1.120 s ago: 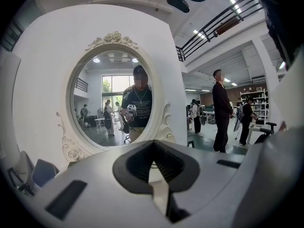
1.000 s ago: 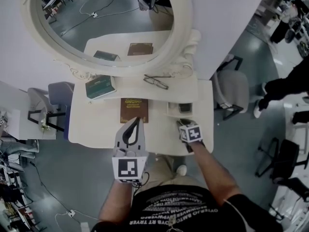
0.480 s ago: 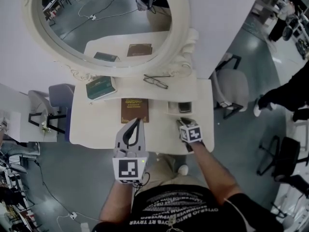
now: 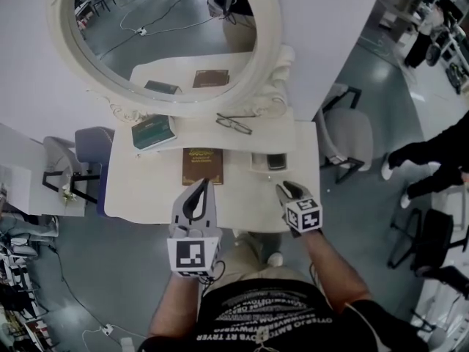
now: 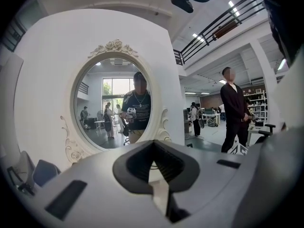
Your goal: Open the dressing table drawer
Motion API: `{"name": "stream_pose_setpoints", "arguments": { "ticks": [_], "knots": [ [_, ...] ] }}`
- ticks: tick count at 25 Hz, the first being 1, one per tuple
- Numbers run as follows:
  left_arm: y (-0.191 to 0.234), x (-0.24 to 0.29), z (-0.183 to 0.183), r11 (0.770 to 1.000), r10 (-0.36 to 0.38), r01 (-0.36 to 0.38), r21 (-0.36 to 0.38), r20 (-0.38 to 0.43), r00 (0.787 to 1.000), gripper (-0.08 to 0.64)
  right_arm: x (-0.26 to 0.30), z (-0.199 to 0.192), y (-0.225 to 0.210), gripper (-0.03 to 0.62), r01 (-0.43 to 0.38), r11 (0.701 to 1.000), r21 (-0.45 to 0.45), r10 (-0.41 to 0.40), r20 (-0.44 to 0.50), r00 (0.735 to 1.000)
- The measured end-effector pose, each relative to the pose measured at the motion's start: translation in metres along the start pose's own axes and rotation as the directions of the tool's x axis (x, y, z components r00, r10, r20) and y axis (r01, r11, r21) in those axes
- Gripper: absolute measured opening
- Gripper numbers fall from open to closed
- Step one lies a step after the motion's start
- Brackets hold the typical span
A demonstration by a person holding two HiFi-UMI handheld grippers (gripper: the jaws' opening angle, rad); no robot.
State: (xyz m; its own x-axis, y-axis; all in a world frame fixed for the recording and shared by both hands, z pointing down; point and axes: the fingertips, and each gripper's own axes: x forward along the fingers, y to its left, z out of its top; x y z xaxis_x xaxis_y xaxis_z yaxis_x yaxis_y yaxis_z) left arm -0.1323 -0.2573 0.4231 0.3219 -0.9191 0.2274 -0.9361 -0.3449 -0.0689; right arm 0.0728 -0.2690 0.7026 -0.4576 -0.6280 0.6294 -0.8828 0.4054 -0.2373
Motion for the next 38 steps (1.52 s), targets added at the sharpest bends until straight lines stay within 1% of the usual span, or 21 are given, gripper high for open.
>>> {"name": "stream_pose_setpoints", "arguments": {
  "ticks": [2,5,9,14,22,27,30,33,35,38],
  "knots": [
    [-0.006,-0.005,0.002,1.0,-0.002,0.002,-0.003,0.005,1.0,0.002,-0.021,0.015,0.002,0.05,0.012,1.0,-0.027,-0.01,0.073,0.997],
    [-0.015,-0.013,0.006,1.0,-0.001,0.001,-0.015,0.016,1.0,0.002,-0.048,0.034,0.004,0.005,0.036,0.997,-0.07,-0.025,0.159,0.987],
    [-0.026,-0.022,0.011,1.0,0.001,0.0,-0.023,0.032,0.999,0.002,-0.083,0.057,0.009,0.002,0.055,0.99,-0.128,-0.022,0.242,0.97],
    [-0.036,-0.033,0.018,1.0,0.003,-0.002,-0.031,0.048,0.999,0.002,-0.124,0.087,0.016,0.002,0.07,0.983,-0.169,-0.01,0.331,0.944],
    [-0.052,-0.048,0.033,1.0,0.005,-0.002,-0.029,0.091,0.996,0.002,-0.191,0.13,0.04,0.002,0.068,0.968,-0.243,0.044,0.426,0.904],
    [-0.064,-0.058,0.043,1.0,0.001,0.002,-0.029,0.114,0.993,0.002,-0.229,0.151,0.055,0.002,0.077,0.956,-0.284,0.066,0.463,0.884],
    [-0.071,-0.064,0.047,1.0,-0.004,0.007,-0.025,0.126,0.992,0.002,-0.246,0.156,0.058,0.002,0.085,0.953,-0.291,0.068,0.479,0.875],
    [-0.077,-0.071,0.047,1.0,-0.011,0.011,-0.003,0.114,0.993,0.002,-0.26,0.158,0.059,0.002,0.088,0.953,-0.289,0.07,0.495,0.866],
    [-0.082,-0.077,0.049,1.0,-0.013,0.013,-0.003,0.113,0.993,0.002,-0.267,0.158,0.06,0.002,0.088,0.954,-0.288,0.072,0.503,0.862],
    [-0.091,-0.085,0.053,1.0,-0.028,0.028,0.003,0.131,0.991,0.002,-0.277,0.155,0.06,0.002,0.085,0.955,-0.284,0.075,0.509,0.858]
  ]
}}
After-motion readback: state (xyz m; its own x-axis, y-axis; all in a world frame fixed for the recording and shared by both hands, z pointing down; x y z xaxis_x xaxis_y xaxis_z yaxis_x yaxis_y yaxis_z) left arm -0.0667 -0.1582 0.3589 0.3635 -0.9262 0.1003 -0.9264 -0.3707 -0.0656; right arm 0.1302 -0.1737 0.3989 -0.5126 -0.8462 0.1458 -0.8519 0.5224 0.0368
